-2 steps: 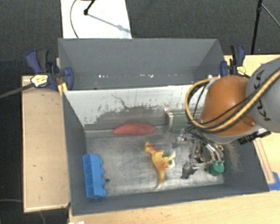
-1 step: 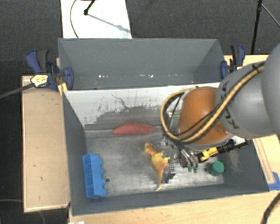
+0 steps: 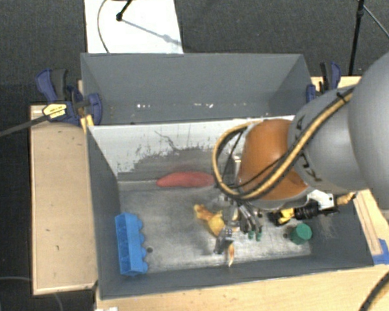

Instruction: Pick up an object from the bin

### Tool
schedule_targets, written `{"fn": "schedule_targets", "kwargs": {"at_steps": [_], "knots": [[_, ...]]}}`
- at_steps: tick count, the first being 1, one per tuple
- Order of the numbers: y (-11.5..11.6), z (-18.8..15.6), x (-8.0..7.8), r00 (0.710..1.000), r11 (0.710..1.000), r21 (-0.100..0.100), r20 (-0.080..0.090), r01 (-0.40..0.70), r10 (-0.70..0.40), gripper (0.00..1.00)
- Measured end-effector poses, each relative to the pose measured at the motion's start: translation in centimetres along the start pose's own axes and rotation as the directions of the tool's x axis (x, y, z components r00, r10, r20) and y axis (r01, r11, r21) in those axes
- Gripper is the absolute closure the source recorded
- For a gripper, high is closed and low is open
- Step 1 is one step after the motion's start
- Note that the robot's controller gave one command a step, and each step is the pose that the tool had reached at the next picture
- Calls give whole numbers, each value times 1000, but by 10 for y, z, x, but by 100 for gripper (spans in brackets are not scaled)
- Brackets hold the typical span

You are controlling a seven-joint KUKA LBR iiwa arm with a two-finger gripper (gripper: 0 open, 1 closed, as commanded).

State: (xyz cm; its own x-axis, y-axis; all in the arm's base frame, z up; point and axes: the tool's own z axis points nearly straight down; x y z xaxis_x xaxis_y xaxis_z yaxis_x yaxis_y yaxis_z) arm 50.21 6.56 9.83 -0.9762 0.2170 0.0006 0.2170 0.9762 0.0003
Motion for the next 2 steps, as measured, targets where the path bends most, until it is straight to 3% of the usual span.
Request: {"fn": "schedule_targets", "kwargs": {"at_steps": [1, 2], "knots": [[0, -8, 11, 988, 988, -2, 4, -156, 156, 0], [7, 25, 19, 1000, 1000, -3, 14, -16, 16, 0]]}}
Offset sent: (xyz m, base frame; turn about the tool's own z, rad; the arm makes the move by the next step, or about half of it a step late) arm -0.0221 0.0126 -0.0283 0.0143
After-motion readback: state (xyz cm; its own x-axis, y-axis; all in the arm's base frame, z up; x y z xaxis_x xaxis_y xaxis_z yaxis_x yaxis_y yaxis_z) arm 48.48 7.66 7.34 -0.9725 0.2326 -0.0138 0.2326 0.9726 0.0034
